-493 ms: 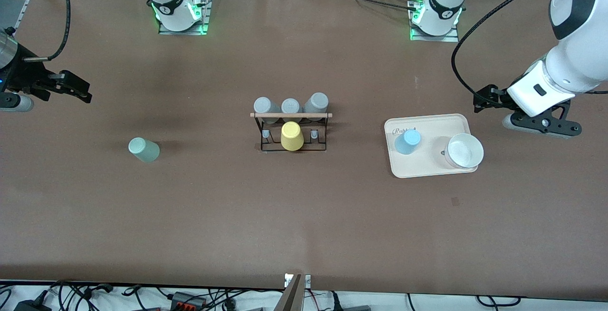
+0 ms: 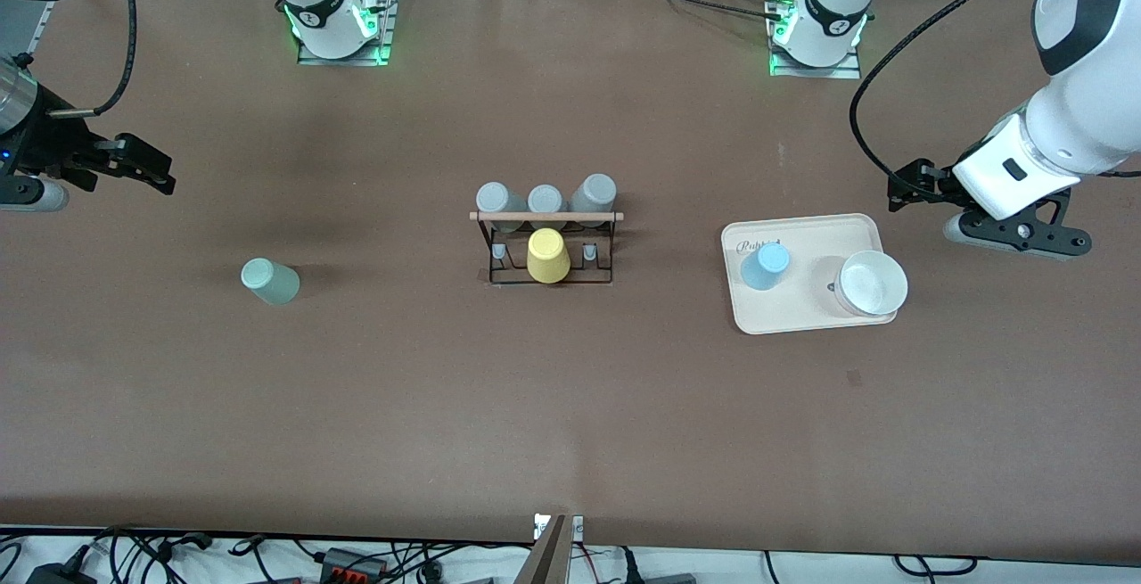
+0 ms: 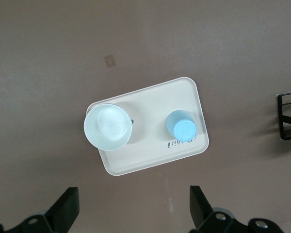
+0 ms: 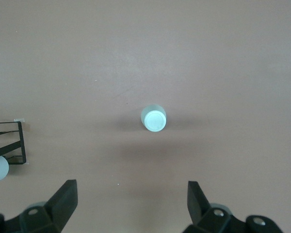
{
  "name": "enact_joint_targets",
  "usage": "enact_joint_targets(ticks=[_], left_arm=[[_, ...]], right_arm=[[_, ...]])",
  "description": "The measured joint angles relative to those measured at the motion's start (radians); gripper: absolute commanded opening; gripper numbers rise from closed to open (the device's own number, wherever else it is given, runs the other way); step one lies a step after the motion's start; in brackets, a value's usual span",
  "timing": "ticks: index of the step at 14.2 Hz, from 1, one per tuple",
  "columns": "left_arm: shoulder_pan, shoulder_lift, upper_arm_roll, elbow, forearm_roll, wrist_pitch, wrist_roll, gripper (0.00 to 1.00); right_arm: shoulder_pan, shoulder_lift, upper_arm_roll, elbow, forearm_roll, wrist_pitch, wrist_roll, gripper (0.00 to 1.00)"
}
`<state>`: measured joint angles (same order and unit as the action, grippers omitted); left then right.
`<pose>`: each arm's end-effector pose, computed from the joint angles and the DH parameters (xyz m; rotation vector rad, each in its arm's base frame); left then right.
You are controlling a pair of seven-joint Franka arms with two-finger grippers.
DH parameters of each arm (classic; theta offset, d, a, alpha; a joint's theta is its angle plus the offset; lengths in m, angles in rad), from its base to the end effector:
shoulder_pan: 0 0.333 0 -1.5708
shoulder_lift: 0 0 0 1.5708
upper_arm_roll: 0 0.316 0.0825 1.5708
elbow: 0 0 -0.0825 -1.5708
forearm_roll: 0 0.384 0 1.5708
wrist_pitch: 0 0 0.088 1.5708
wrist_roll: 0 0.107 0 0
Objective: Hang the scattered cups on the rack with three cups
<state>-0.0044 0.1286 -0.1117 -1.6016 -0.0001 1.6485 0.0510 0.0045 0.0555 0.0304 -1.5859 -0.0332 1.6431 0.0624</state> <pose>0.5898 -0.0652 0.5429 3.1164 -0.2604 -0.1272 0.5767 0.0163 0.5924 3.1100 -0.0392 0.0051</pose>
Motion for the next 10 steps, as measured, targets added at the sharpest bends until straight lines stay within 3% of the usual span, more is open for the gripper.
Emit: enact_joint_targets(ticks=[4,10], left_arm=[[-0.016,0.059,-0.005,-0.01,-0.004,0.025,-0.002,1.0],[-0.029,0.273,-0.072,-0.103,-0.009,0.289,-0.125,1.0]], right_arm=[[0.0,0.0,0.0,0.001,0.0,0.0,0.0,1.0],[0.0,0.0,0.0,0.003,0.0,-0.001,0.0,1.0]])
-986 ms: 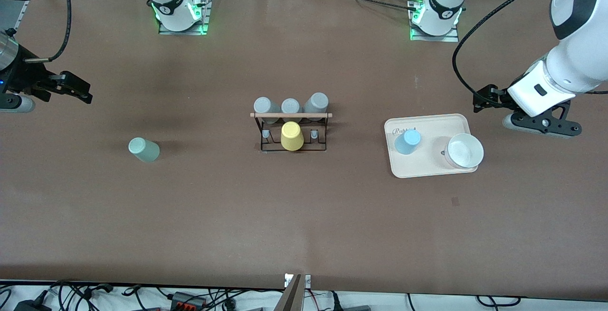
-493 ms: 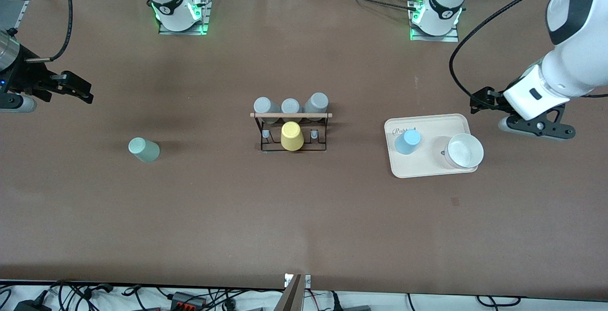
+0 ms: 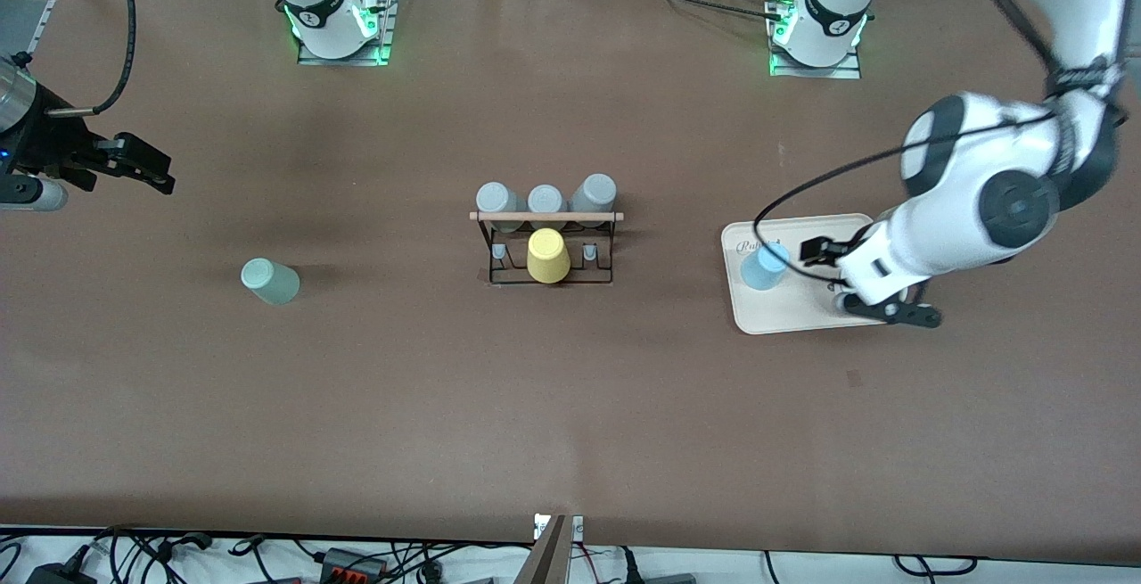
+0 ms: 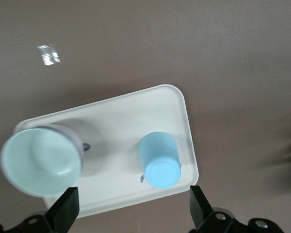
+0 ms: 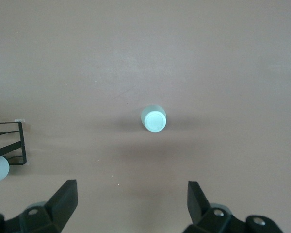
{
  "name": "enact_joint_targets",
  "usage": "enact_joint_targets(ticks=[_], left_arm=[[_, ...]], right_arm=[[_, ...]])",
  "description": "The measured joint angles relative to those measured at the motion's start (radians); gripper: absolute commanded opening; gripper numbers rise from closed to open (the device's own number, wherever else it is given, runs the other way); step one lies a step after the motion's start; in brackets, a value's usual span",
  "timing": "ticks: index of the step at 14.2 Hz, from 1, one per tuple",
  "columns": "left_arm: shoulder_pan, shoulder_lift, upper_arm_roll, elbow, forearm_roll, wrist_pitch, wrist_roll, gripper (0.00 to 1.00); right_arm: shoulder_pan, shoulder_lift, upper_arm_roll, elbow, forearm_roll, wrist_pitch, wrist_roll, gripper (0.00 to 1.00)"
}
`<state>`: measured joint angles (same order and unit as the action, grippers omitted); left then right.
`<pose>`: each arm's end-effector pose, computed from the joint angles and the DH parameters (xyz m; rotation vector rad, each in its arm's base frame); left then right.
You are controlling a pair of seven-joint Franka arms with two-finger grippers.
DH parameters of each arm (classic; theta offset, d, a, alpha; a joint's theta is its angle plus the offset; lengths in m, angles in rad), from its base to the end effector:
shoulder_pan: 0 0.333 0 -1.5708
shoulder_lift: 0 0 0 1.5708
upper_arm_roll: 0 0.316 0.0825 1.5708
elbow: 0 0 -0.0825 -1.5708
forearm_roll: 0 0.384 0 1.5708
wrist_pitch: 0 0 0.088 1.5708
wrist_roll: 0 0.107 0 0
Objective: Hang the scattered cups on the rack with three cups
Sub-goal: 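Reach the left gripper down and grasp the light blue cup on the tray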
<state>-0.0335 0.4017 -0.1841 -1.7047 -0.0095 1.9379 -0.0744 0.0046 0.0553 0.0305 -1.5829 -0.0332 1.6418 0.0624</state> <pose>0.6275 -0.1287 0.3502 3.0669 -0.2005 -0.2650 0.5767 0.0164 0.5938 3.1101 -0.0390 0.0080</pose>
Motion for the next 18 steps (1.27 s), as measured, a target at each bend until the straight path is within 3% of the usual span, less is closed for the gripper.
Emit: enact_joint_targets(ticks=[3,5,16,17,18], left_arm=[[-0.008,0.033,-0.007,-0.129,0.0,0.176,-0.011,1.0],[-0.018,0.036,-0.01,-0.184,0.0,0.219,-0.012,1.0],[-0.058,0.083,-0.01,-0.226,0.0,0.23,-0.067,1.0],[-0.052,0.09,-0.009,-0.227,0.0,0.233,-0.067,0.98],[-0.046,0.095,-0.008,-0.227,0.0,0.241,-0.067,0.8]], right_arm=[[0.0,0.0,0.0,0.0,0.0,0.0,0.0,1.0],[0.0,0.0,0.0,0.0,0.0,-0.001,0.0,1.0],[0.0,0.0,0.0,0.0,0.0,-0.004,0.0,1.0],[0.0,0.0,0.0,0.0,0.0,-0.005,0.0,1.0],[0.0,0.001,0.0,0.0,0.0,-0.008,0.0,1.0]])
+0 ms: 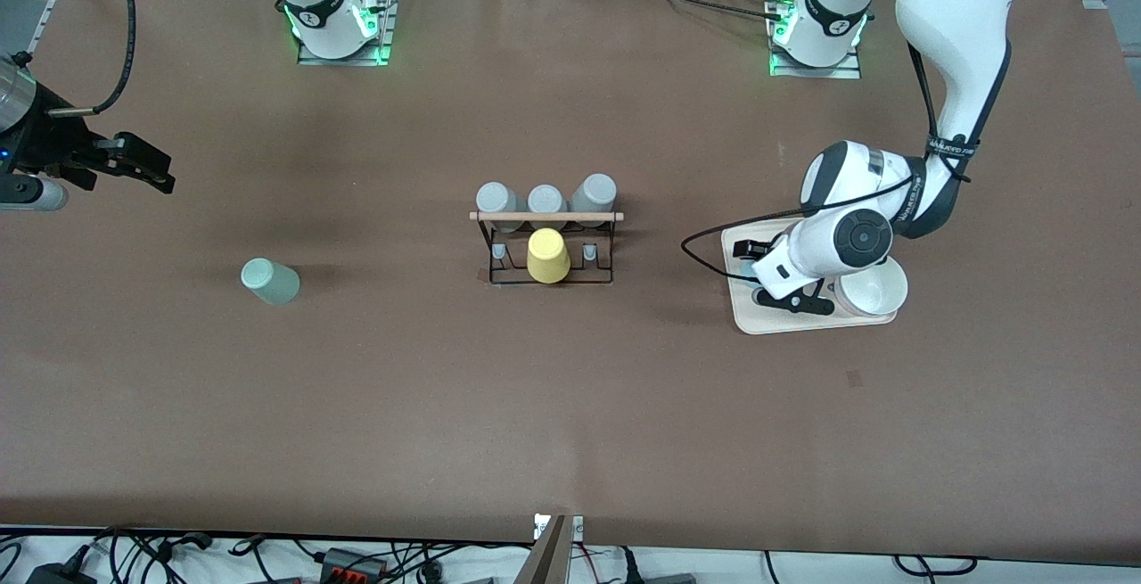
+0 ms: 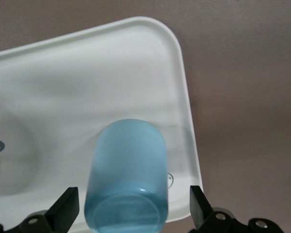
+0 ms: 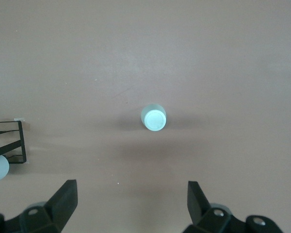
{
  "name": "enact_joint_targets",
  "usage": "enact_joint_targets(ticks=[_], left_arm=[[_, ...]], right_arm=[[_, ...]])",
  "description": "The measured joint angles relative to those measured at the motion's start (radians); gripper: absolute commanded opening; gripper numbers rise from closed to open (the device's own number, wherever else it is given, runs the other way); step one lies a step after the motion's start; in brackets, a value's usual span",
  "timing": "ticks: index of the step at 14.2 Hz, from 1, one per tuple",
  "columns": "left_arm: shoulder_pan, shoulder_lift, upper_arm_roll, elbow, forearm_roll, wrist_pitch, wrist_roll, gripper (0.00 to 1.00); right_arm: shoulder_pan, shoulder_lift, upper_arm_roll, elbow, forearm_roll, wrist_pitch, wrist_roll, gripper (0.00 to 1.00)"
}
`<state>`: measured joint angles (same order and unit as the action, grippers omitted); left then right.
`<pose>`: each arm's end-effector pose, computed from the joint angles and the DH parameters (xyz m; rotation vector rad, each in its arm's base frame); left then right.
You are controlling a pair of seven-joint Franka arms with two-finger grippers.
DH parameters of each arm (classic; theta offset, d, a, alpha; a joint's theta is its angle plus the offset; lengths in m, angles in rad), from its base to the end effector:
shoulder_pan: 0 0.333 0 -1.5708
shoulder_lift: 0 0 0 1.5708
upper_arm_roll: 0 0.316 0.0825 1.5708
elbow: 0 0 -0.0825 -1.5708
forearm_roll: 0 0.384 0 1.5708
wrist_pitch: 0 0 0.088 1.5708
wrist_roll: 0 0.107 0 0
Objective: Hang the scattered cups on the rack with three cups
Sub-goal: 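Reach the left gripper down and grasp the light blue cup on the tray, then carry the blue cup to the rack while the right gripper reaches the teal cup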
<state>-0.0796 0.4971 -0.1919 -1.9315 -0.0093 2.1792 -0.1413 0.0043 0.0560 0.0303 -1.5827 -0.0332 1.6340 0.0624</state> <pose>0.5755 -0.1577 0.2146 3.0627 -0.1721 -0.3951 0.5761 0.0161 0.5928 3.1097 -0.0399 -0.0049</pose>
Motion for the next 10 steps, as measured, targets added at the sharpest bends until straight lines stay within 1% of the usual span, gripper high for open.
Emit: enact_joint_targets(ticks=[2,3,6,9,10], left_arm=[[0.004,0.007,0.001,0.0,0.0,0.009,0.0,0.41],[0.003,0.01,0.001,0.0,0.0,0.009,0.0,0.27],[0.006,0.009,0.002,0.0,0.0,0.004,-0.002,0.0],[0.008,0.004,-0.004,0.009,0.0,-0.011,-0.001,0.0],[0.008,-0.005,-0.017,0.029,0.0,-0.016,-0.001,0.0]], right_arm=[[-0.001,0.003,-0.001,0.0,0.0,-0.003,0.0,1.0],[-0.002,0.007,-0.001,-0.001,0.0,-0.003,0.0,1.0],[-0.002,0.033,-0.001,-0.001,0.0,-0.003,0.0,1.0],[-0.001,0.07,-0.001,-0.002,0.0,-0.002,0.0,1.0],[-0.002,0.085,-0.001,-0.002,-0.001,-0.001,-0.001,1.0]])
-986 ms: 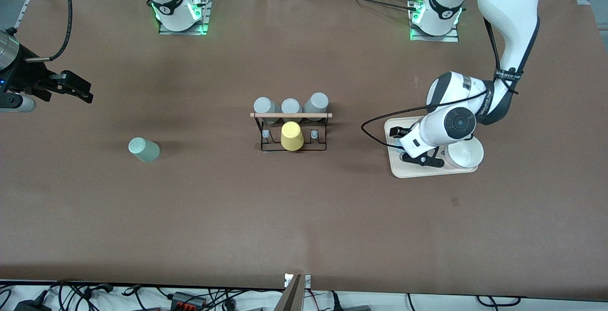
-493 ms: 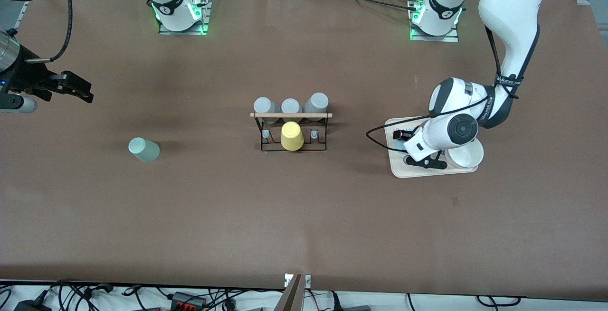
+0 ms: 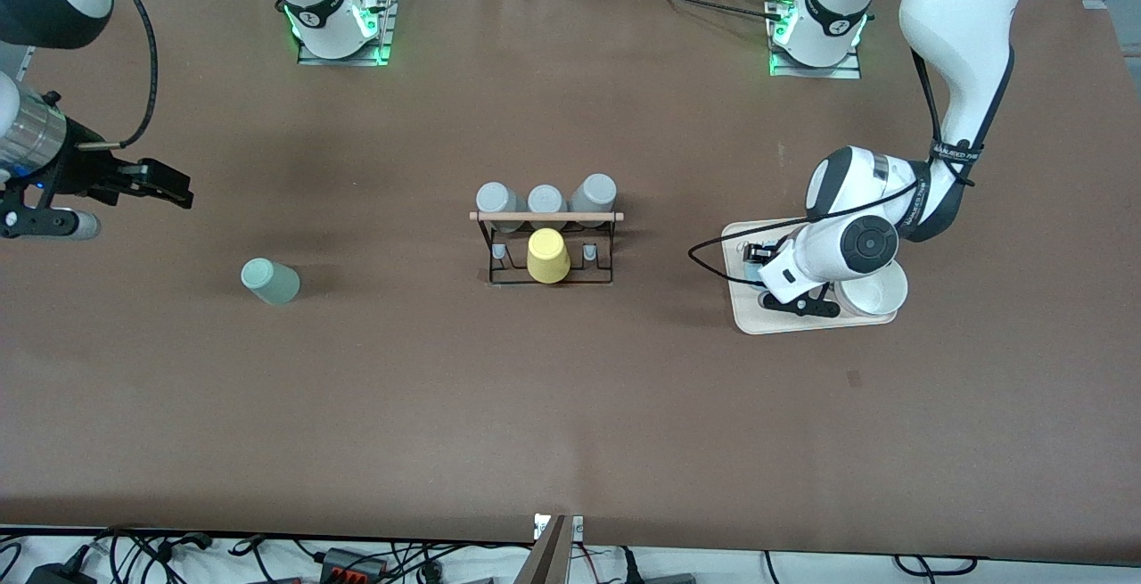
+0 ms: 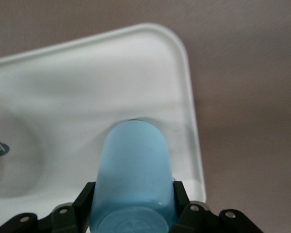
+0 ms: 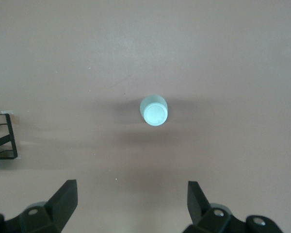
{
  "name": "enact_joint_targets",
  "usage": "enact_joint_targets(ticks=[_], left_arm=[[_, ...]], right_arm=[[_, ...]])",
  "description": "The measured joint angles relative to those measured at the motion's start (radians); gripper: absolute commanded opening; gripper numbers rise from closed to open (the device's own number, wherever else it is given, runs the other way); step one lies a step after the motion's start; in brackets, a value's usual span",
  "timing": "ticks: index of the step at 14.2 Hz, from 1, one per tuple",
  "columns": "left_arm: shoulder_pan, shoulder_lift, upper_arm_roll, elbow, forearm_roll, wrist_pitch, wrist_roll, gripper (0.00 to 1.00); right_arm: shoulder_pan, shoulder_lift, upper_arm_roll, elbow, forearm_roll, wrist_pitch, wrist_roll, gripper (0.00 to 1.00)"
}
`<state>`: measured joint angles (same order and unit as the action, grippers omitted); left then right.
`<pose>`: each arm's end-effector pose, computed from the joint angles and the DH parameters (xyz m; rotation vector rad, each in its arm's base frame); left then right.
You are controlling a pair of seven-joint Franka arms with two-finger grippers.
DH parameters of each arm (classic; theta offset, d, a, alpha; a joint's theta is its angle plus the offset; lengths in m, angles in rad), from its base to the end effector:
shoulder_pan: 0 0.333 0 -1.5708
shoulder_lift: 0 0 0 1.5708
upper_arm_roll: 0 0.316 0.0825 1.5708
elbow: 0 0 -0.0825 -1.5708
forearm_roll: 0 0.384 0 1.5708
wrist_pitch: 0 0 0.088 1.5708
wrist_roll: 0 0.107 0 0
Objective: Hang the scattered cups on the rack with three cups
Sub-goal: 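Carry the blue cup to the rack while the right gripper reaches the teal cup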
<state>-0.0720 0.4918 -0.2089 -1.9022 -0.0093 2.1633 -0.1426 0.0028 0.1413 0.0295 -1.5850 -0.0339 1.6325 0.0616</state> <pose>0.5831 -0.1641 0.2288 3.0558 -0.1821 -0.3663 0.5957 0.0148 0.5416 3.1041 -0.0399 -0.1433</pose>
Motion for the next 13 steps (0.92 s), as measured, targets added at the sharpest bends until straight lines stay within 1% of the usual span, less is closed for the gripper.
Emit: enact_joint_targets(ticks=[2,3,5,7,9,11,13], left_arm=[[-0.008,-0.025,-0.059,0.093,-0.001,-0.041,-0.015,0.0],[-0.027,-0.033,-0.085,0.167,-0.001,-0.089,-0.057,0.0],[-0.093,-0.027,-0.1,0.323,-0.001,-0.174,-0.158,0.0],[-0.152,-0.007,-0.101,0.444,-0.046,-0.216,-0.249,0.0],[-0.205,0.032,-0.101,0.523,-0.1,-0.221,-0.366,0.0],[-0.249,0.102,-0.1,0.598,-0.109,-0.219,-0.461,0.0],[-0.274,0.168,-0.099,0.649,-0.109,-0.219,-0.488,0.0]], right_arm=[[-0.001,0.037,0.0,0.0,-0.001,0.014,-0.001,1.0],[0.0,0.054,0.0,0.0,-0.004,0.023,-0.001,1.0],[0.0,0.085,0.0,-0.001,-0.013,0.042,-0.002,1.0],[0.0,0.113,0.0,-0.015,-0.017,0.085,-0.003,1.0],[-0.001,0.142,-0.001,-0.054,-0.02,0.155,-0.003,1.0],[-0.003,0.177,-0.003,-0.106,-0.023,0.247,-0.011,1.0],[-0.013,0.218,-0.004,-0.149,-0.025,0.332,-0.036,1.0]])
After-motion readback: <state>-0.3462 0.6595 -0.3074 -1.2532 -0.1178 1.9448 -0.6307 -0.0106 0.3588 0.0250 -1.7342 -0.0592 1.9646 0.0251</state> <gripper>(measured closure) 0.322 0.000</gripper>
